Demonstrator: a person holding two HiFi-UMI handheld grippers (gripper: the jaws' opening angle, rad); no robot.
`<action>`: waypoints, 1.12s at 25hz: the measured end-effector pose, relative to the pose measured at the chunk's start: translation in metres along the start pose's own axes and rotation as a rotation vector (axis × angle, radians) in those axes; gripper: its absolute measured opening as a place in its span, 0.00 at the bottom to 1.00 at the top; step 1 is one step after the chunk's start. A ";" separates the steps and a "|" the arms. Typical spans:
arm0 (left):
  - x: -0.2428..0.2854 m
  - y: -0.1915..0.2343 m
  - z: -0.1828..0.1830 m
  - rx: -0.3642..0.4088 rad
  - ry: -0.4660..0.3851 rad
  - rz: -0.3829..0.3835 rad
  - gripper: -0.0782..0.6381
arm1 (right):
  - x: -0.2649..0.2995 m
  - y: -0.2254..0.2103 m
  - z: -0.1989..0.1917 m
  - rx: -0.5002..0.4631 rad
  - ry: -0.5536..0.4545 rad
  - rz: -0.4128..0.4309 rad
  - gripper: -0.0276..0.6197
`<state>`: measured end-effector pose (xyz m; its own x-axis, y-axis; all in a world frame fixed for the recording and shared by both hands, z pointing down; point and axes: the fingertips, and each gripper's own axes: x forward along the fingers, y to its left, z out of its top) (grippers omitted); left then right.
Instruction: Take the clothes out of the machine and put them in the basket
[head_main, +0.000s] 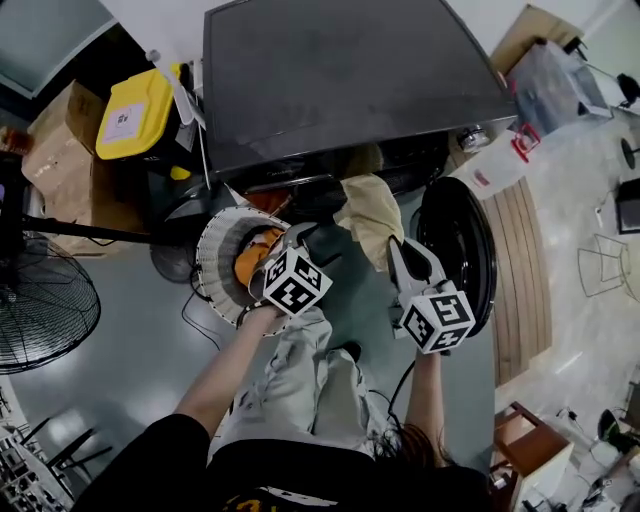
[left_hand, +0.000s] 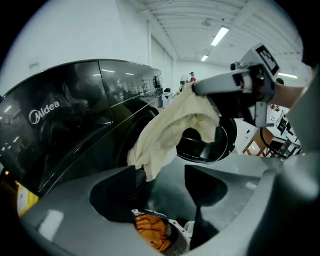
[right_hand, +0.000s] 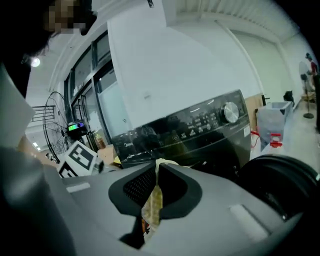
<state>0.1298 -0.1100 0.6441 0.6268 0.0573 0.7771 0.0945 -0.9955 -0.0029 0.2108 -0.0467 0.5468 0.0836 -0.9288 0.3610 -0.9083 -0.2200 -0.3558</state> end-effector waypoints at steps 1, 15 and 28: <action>0.003 0.003 0.002 -0.003 0.003 0.002 0.53 | -0.007 0.007 0.010 -0.011 -0.008 0.008 0.10; 0.051 0.011 0.046 0.171 0.024 -0.027 0.64 | -0.094 0.088 0.110 -0.131 -0.098 0.067 0.10; 0.013 0.010 0.098 -0.073 -0.207 -0.018 0.13 | -0.141 0.055 0.121 -0.060 -0.161 -0.054 0.10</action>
<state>0.2148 -0.1120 0.5918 0.7715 0.0822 0.6308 0.0556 -0.9965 0.0618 0.1987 0.0362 0.3725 0.1929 -0.9529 0.2339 -0.9232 -0.2571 -0.2858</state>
